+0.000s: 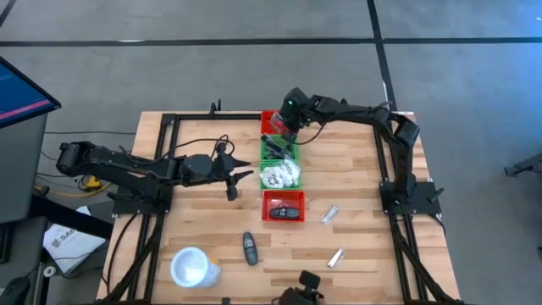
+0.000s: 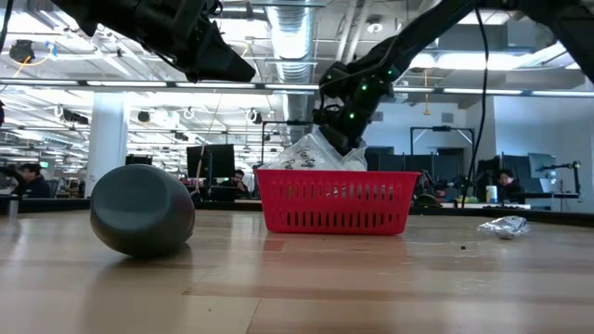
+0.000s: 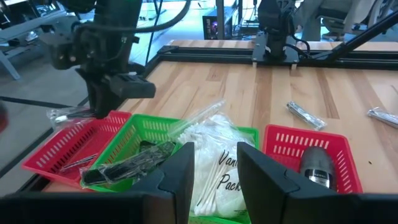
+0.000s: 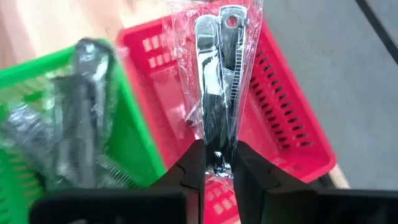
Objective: Pick & Place Travel size toiletries
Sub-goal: Put the silver nail cutter into the top red bin
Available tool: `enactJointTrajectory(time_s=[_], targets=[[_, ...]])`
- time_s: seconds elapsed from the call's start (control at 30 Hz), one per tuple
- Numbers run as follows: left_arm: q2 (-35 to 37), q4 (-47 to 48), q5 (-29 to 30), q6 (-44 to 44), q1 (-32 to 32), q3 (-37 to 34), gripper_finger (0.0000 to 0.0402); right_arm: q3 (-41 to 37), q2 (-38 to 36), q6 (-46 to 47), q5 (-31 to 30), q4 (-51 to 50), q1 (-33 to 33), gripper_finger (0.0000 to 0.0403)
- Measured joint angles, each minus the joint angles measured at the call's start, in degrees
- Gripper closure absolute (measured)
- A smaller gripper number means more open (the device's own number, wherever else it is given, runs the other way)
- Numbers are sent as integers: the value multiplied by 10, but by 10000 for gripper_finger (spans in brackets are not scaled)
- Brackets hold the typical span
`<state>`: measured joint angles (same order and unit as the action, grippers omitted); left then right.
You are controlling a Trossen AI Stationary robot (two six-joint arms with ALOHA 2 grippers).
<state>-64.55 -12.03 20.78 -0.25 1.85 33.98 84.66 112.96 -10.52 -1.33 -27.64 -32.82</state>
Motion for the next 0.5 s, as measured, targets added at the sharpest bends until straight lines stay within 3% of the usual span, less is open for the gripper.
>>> enactJointTrajectory(time_s=[0.5], targets=[[0, 0, 0, 0, 0, 0, 288, 9, 26, -16, 0, 9, -17, 338]])
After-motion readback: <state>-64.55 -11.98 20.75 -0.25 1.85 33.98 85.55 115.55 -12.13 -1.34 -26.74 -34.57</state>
